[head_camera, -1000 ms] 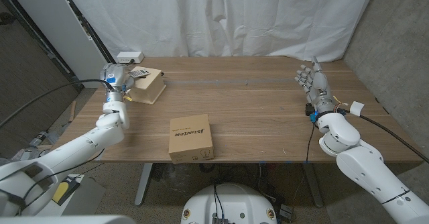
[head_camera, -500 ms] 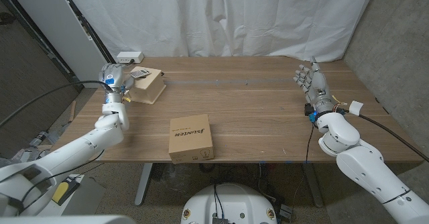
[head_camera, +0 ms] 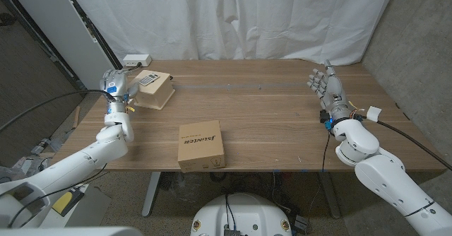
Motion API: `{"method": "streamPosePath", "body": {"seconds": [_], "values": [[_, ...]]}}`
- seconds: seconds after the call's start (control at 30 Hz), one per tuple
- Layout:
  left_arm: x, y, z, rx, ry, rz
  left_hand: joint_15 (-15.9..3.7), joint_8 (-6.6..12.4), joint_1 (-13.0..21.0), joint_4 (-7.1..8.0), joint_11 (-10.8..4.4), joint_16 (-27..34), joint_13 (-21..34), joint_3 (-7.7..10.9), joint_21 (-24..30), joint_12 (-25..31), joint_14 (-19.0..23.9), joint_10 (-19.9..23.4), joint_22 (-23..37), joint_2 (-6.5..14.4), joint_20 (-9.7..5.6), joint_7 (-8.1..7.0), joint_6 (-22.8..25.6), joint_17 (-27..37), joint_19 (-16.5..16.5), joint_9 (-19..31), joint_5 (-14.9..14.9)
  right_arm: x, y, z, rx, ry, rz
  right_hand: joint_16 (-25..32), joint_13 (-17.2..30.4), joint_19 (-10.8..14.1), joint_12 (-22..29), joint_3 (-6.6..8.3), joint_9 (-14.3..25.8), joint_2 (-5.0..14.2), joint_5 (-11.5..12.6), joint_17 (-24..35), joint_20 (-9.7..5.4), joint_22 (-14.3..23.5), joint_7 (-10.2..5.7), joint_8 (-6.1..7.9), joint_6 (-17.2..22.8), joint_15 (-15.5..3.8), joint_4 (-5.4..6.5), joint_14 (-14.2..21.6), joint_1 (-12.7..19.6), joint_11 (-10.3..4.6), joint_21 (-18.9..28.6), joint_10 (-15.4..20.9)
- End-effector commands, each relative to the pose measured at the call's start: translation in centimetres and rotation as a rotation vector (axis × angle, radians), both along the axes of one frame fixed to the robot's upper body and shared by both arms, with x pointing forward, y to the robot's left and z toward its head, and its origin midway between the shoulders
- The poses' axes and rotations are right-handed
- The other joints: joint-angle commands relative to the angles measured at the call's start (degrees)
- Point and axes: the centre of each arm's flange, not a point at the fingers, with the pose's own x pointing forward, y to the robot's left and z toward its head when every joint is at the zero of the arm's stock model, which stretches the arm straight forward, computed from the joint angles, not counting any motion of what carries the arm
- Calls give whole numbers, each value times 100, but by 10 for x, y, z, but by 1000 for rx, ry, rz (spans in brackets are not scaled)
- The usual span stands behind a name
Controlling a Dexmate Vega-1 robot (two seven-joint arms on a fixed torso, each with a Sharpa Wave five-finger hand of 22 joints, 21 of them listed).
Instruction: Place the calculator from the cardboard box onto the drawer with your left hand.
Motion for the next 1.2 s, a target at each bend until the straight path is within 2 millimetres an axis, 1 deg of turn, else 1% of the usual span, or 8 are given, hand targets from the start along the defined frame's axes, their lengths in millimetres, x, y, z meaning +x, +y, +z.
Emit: {"method": "streamPosePath", "body": {"seconds": [0.03, 0.33, 0.43, 0.6, 0.7, 0.8, 0.9, 1.2], "values": [[-14, 1, -3, 3, -3, 13, -471, 23, -45, -19, -10, 27, 8, -10, -19, 24, -38, -14, 15, 14, -303, 18, -1, 21, -21, 18, 54, -2, 4, -1, -9, 2, 16, 8, 19, 40, -11, 20, 27, 63, 11, 16, 3, 18, -15, 6, 35, 1, -32, 43, -3, -10, -6, 15], [-22, -2, 1, 21, 7, 13, -461, 33, -43, -23, 5, 38, 8, -9, -16, 39, -49, -23, 14, 18, -297, 27, -23, 19, -41, 19, 67, -5, 1, -2, -3, -8, 11, 9, 19, 41, -12, 20, 27, 64, 10, 16, -1, 19, -15, 5, 32, -2, -37, 48, -1, -6, -6, 13], [-25, -3, 3, 28, 34, 11, -467, 86, -46, -23, 18, 45, 9, -9, -12, 46, -58, -38, 13, 22, -300, -8, 77, 19, -53, 19, 76, -7, 1, -3, 1, -12, 9, 9, 19, 39, -14, 20, 27, 65, 10, 16, -1, 19, -15, 6, 32, 8, -38, 50, -1, -3, -7, 9], [-29, -7, 5, 43, 41, 16, -476, 95, -44, -19, 18, 47, 9, 1, -13, 48, -75, -56, 14, 49, -309, -14, 86, 21, -70, 20, 83, -7, -1, -7, 11, -14, 6, 9, 19, 38, -13, 20, 27, 66, 9, 16, 0, 19, -19, 7, 34, 6, -40, 50, 0, 5, -7, 11], [-33, -7, 8, 31, 36, 13, -476, 70, -43, -14, 4, 53, 10, 9, -9, 53, -78, -66, 14, 72, -313, -2, 6, 22, -77, 20, 87, -8, -1, -7, 13, -18, 5, 6, 19, 38, -14, 21, 27, 67, 9, 16, 1, 20, -16, 6, 32, 4, -43, 44, 1, -2, -7, 10], [-37, -8, 12, 13, 36, 4, -472, -1, -53, -9, 3, 58, 10, 11, -1, 49, -100, -126, 13, 90, -320, -2, -240, 20, -92, 22, 90, -8, -1, -8, 16, -22, 4, 6, 20, 42, -15, 20, 27, 67, 9, 16, -1, 20, -15, 6, 31, 4, -45, 45, 2, 1, -6, 8], [-40, -10, 15, 33, 35, 19, -475, -36, -70, -3, 46, 54, 10, 4, 2, 38, -134, -204, 12, 93, -310, 17, -412, 18, -110, 25, 92, -8, 0, -9, 21, -27, 4, 5, 20, 39, -13, 20, 27, 66, 9, 16, 2, 20, -15, 5, 29, 6, -47, 44, 3, 6, -7, 13], [-42, -12, 27, 3, 59, -2, -458, -41, -108, 16, 64, 44, 10, -10, 5, 29, -199, -307, 11, 100, -320, 57, -553, 16, -132, 31, 93, -7, 3, -12, 26, -41, 10, 5, 20, 40, -15, 19, 27, 68, 8, 16, 2, 20, -4, 8, 36, 11, -51, 46, 4, -10, -7, 9]]}}
